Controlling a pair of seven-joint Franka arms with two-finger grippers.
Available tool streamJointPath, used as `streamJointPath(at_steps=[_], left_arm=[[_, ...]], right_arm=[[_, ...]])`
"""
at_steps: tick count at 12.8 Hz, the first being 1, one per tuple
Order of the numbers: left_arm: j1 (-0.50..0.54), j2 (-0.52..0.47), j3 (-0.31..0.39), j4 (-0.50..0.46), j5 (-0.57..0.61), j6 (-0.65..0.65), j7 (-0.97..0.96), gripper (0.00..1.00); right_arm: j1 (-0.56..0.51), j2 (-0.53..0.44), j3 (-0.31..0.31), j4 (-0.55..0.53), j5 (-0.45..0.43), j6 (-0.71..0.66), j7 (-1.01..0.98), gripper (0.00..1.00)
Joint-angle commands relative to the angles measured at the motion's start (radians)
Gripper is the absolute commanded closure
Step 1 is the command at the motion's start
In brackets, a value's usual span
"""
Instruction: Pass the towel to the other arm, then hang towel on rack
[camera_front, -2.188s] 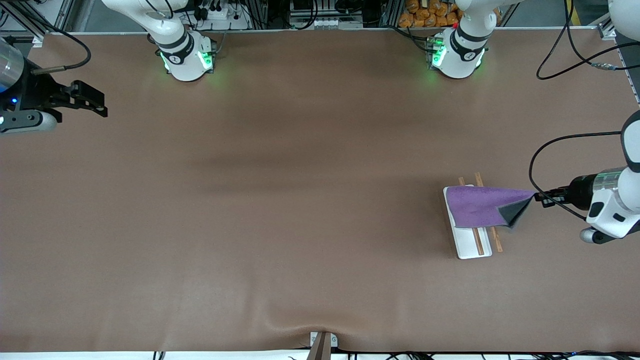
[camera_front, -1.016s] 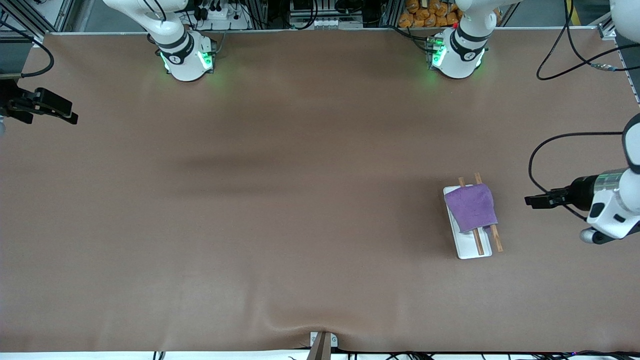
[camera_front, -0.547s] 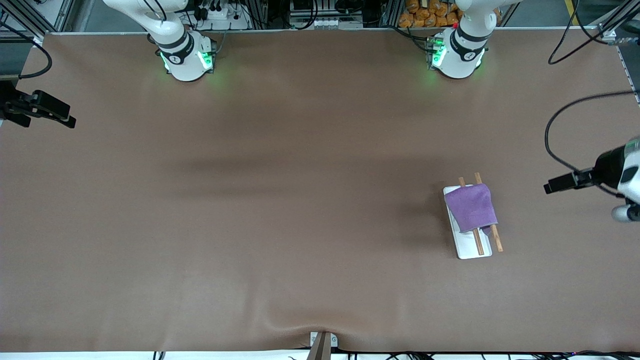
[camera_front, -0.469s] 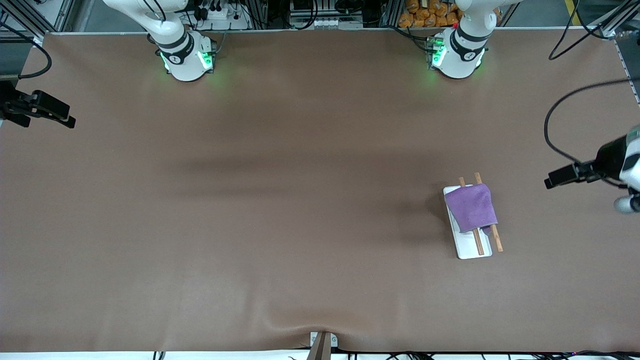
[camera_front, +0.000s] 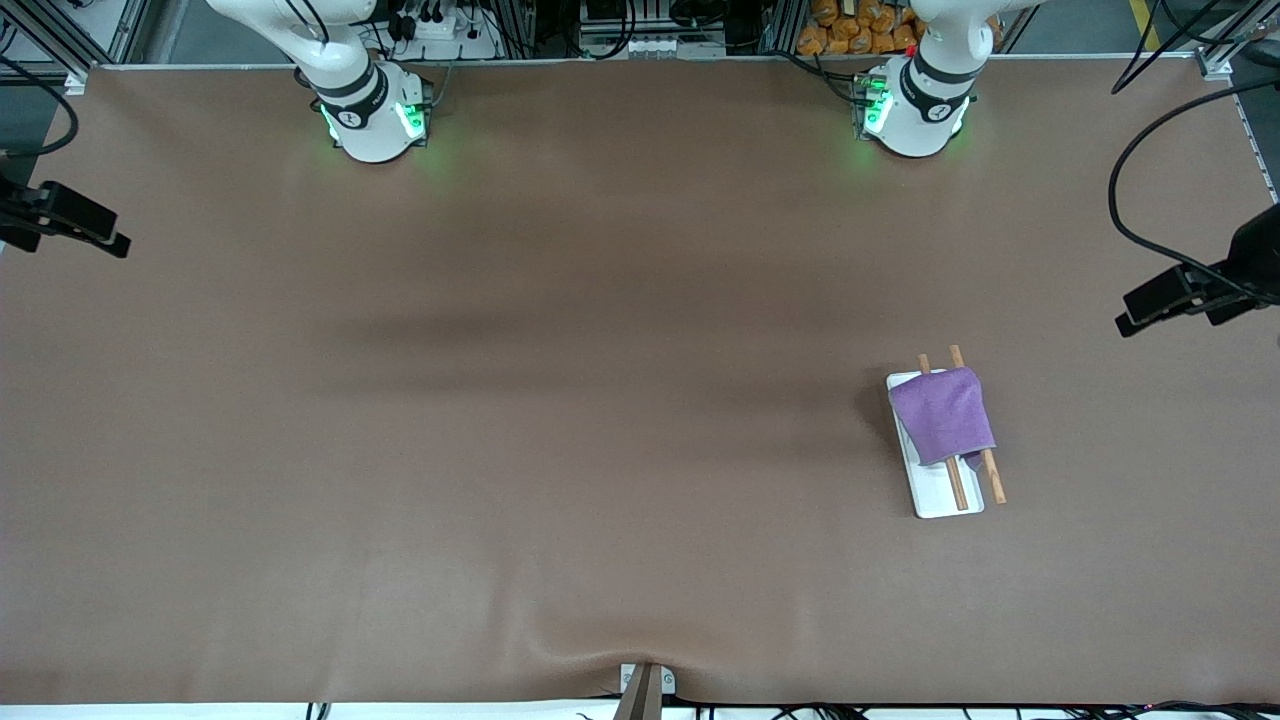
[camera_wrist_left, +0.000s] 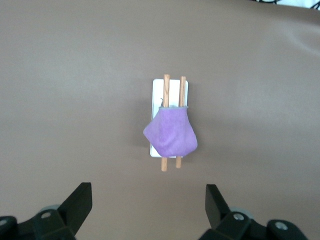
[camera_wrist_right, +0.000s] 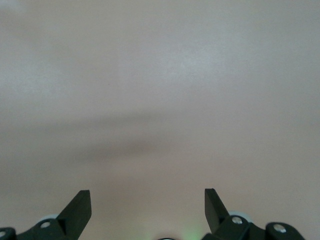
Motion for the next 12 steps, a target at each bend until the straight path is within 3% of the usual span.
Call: streamJointPath(at_steps=[1, 4, 9, 12], left_arm=[[0.006, -0.049, -0.02, -0.023, 0.027, -0.032, 0.019, 0.0], [-0.031, -0.082, -0.003, -0.049, 0.027, -0.036, 0.028, 0.0], [-0.236, -0.123, 0.202, -0.117, 0.027, -0.026, 0.031, 0.0], [-0.241, -0.206, 0.209, -0.248, 0.024, 0.056, 0.057, 0.0]], right_arm=[[-0.01, -0.004, 0.012, 0.011, 0.011, -0.003, 0.009, 0.0], [0.011, -0.004, 0.019, 0.01, 0.009, -0.021, 0.007, 0.0], [0.011, -0.004, 0.019, 0.01, 0.011, -0.023, 0.009, 0.0], [0.01, -0.004, 0.017, 0.01, 0.009, -0.021, 0.009, 0.0]])
